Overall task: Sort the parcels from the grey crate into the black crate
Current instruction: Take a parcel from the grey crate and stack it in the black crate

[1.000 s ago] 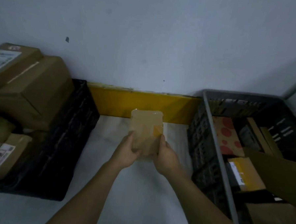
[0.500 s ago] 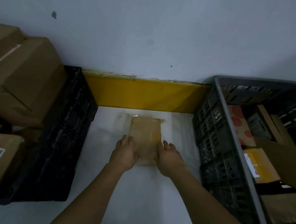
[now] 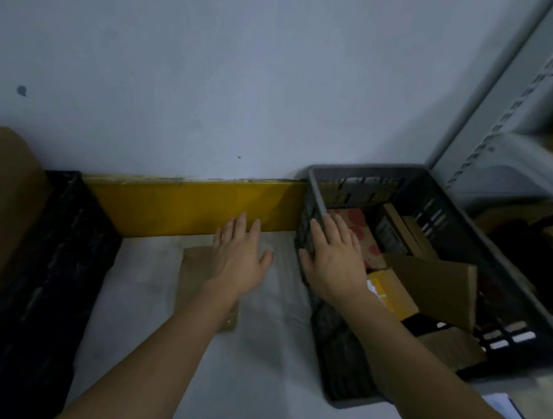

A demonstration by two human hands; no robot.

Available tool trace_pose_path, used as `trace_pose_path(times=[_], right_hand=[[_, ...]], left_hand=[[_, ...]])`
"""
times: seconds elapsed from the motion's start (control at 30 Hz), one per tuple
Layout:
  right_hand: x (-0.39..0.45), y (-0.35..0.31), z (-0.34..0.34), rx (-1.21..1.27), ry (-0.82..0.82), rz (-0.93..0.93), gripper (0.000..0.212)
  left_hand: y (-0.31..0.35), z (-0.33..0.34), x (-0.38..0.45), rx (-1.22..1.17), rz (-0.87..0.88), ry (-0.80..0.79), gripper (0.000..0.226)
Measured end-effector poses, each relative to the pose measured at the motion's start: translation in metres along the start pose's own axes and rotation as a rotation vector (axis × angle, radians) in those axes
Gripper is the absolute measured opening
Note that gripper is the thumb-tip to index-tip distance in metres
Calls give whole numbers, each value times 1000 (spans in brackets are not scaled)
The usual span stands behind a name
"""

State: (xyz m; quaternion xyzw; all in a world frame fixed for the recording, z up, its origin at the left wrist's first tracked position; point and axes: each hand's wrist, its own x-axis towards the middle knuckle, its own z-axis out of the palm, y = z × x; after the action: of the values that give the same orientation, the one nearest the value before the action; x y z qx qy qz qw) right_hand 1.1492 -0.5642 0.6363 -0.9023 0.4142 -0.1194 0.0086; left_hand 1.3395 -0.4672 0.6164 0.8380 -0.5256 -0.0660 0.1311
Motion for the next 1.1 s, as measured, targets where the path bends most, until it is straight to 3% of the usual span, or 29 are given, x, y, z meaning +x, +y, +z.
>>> trace_pose_path(times=[0.07, 0.13, 0.3, 0.43, 0.53, 0.67, 0.87, 1.1], right_hand=[[-6, 39, -11, 15, 40, 61, 73], [-13, 82, -17, 25, -27, 143, 75], [-37, 170, -5, -28, -350, 303, 110], [-44, 191, 16, -4, -674, 337, 132], [-46, 190, 38, 22, -777, 340, 144], [-33, 190, 42, 19, -722, 308, 137], [-1, 199, -23, 64, -577, 232, 127], [24, 189, -125, 355, -167, 109, 107]], left_hand=[[32, -2, 6, -20, 52, 36, 77], [64, -4, 10, -35, 103, 49, 76], [126, -3, 11, -64, 188, 46, 76], [144, 11, 8, -15, 184, -7, 78], [148, 17, 6, -10, 167, -29, 78], [148, 22, 5, -5, 140, -25, 77], [149, 17, 9, -22, 107, 0, 79], [144, 2, 18, -137, 16, 82, 79]])
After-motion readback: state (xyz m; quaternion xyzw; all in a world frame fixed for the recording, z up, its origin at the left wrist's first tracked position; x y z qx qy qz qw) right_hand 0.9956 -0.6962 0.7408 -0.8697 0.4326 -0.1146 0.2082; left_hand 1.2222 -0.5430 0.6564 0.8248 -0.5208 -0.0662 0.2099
